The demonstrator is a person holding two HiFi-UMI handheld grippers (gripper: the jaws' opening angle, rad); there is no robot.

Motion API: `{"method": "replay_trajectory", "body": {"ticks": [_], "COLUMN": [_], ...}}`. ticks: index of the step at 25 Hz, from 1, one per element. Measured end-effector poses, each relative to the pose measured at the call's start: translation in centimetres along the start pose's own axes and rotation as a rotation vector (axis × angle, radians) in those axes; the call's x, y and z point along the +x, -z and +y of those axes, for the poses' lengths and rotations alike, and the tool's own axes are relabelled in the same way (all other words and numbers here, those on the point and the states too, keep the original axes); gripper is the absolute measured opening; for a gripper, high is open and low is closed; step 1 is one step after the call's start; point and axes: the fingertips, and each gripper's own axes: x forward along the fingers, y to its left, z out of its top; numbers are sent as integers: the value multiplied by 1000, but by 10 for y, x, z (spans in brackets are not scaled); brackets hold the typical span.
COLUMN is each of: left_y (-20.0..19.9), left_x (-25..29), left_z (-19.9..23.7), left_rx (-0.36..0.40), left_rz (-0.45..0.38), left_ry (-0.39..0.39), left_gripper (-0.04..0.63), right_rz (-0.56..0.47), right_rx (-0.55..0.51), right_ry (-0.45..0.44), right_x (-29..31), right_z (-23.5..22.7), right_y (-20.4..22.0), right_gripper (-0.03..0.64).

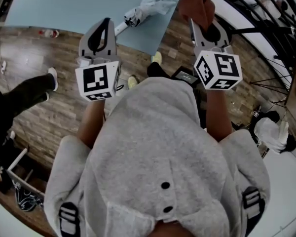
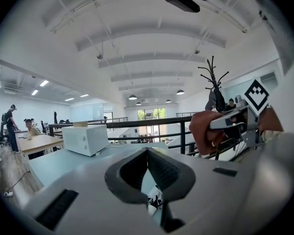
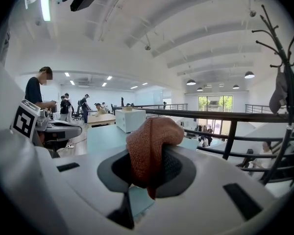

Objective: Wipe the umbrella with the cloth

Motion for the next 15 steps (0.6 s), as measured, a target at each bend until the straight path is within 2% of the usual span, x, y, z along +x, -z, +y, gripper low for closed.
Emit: {"method": "replay_trajectory", "body": {"ticks": [5, 15], "left_y": [-1, 3], "left_x": [22, 56], "left_z": [-9, -31], "left_rx": [14, 60], "left_rz": [35, 77], "left_ry": [-29, -108], "left_gripper": [15, 15], "right_rz": [45, 60], "right_rx": [-17, -2], "right_ry": [-51, -159], "right_x": [23, 56], "right_z": [-20, -63], "right_y": [3, 14], "right_gripper": [75, 75]}}
